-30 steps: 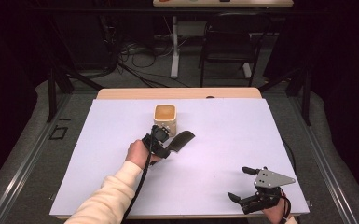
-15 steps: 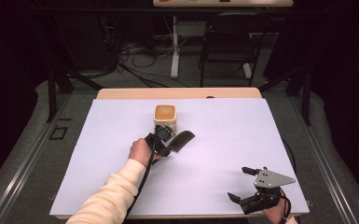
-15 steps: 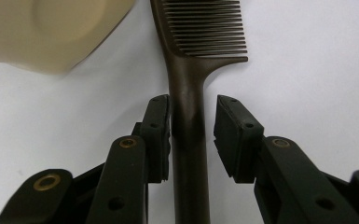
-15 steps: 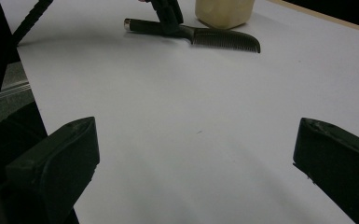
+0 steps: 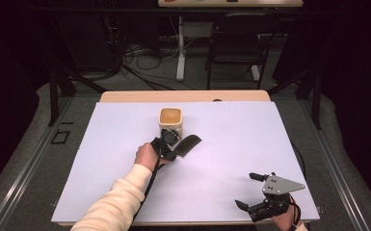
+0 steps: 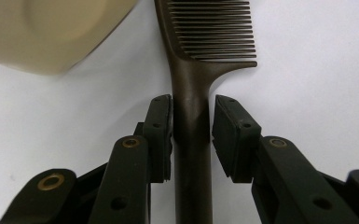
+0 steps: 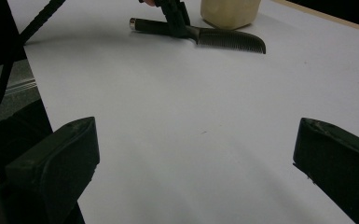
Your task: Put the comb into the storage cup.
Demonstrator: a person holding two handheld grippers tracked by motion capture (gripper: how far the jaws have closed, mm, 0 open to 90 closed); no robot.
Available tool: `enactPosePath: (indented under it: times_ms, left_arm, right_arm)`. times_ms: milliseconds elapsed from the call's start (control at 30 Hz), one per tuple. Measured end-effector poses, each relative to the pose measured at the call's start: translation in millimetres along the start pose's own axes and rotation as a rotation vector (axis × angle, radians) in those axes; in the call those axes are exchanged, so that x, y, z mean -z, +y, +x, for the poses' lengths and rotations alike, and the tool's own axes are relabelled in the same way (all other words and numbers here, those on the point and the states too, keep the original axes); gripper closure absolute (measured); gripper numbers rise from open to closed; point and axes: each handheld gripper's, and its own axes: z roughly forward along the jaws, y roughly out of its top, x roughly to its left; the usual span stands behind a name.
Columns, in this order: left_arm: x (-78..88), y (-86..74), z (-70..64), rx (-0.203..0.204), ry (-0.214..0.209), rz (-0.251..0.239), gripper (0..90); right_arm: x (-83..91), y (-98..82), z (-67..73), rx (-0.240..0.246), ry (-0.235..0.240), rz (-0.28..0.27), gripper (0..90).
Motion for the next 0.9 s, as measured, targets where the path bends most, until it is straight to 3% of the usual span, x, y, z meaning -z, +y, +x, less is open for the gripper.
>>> enactPosePath:
  times_ms: [200, 900]
  left_arm:
    - [-2.4, 0.3, 1.7, 0.011, 0.003, 0.007, 67.4]
    - [1.8, -0.8, 0.3, -0.028, -0.015, -0.005, 71.9]
  right_arm:
    - [-0.3, -0.1, 0.2, 0.003, 0.006, -0.002, 0.0]
    - [-0.1, -0.2, 0.1, -0.001, 0.003, 0.003, 0.0]
